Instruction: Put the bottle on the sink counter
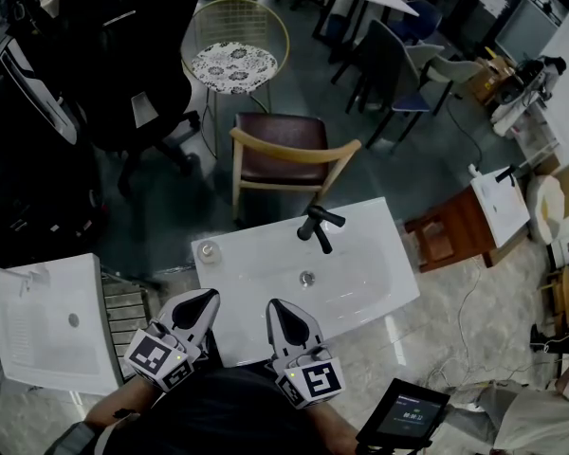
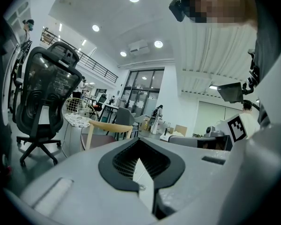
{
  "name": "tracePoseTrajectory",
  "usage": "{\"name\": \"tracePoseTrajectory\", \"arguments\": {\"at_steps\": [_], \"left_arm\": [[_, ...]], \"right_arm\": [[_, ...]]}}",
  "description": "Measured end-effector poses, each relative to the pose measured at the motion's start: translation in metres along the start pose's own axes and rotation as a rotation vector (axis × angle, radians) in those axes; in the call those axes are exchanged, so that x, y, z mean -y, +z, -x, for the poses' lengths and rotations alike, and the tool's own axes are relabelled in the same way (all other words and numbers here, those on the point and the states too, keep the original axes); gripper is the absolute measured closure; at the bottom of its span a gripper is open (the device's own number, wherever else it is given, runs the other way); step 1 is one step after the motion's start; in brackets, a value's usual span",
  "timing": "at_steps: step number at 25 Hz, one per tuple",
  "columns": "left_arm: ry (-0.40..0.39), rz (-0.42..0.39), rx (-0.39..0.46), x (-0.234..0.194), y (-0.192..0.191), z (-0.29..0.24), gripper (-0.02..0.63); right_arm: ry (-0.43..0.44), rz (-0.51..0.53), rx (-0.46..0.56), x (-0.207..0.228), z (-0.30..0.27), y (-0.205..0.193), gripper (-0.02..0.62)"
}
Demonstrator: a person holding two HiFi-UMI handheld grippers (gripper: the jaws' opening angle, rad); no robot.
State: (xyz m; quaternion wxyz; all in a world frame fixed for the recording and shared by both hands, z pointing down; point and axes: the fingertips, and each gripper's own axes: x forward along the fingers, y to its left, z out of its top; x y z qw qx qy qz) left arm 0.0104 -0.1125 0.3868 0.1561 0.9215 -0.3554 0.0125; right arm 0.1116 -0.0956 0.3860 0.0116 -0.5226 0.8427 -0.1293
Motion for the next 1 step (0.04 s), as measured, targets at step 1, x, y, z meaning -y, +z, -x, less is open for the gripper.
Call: {"name": "tracePoseTrajectory", "arguments": {"at_steps": [1], "left_arm": [[0.000, 0.004, -0.001, 0.0000, 0.0003, -0.0006, 0.604]], "right_arm": [[-0.001, -0.001, 0.000, 0.0002, -0.0005, -0.0006, 0.600]]}}
